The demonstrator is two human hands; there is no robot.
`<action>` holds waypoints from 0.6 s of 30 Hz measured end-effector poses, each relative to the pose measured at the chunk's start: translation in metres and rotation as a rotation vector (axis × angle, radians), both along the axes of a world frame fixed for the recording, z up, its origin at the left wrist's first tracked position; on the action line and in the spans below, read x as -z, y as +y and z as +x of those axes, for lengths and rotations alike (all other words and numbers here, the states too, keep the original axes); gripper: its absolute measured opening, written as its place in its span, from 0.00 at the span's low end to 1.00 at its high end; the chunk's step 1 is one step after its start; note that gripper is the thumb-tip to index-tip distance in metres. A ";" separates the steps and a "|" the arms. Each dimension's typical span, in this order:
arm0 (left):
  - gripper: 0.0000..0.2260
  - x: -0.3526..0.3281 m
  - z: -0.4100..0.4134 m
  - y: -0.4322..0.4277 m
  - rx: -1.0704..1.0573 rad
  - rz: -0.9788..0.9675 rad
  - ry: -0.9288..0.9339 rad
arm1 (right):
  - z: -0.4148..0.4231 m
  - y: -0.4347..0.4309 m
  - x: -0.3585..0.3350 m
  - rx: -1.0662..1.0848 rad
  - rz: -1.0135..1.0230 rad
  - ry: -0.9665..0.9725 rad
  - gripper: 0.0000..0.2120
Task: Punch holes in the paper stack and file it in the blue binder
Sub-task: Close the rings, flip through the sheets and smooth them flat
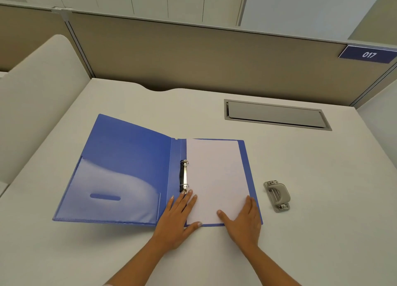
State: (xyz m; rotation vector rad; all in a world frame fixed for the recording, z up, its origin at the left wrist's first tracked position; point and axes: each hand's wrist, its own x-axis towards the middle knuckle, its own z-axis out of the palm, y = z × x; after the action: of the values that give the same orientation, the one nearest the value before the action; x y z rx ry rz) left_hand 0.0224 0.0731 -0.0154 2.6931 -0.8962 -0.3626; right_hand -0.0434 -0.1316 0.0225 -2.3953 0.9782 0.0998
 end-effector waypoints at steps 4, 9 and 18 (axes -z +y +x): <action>0.40 -0.001 0.002 -0.001 -0.015 -0.048 0.062 | 0.003 -0.005 -0.007 0.055 0.007 0.071 0.55; 0.44 -0.008 0.004 -0.005 -0.038 -0.040 0.122 | 0.011 -0.012 -0.014 0.075 0.041 0.142 0.54; 0.33 -0.013 -0.008 -0.031 -0.085 0.086 0.037 | 0.006 -0.015 -0.018 -0.008 0.004 0.026 0.42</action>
State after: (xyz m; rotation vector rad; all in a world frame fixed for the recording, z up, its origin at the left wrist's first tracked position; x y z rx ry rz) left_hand 0.0142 0.0420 -0.0024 2.7825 -0.7694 -0.4402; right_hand -0.0372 -0.1467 0.0401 -2.3997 0.9798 0.1353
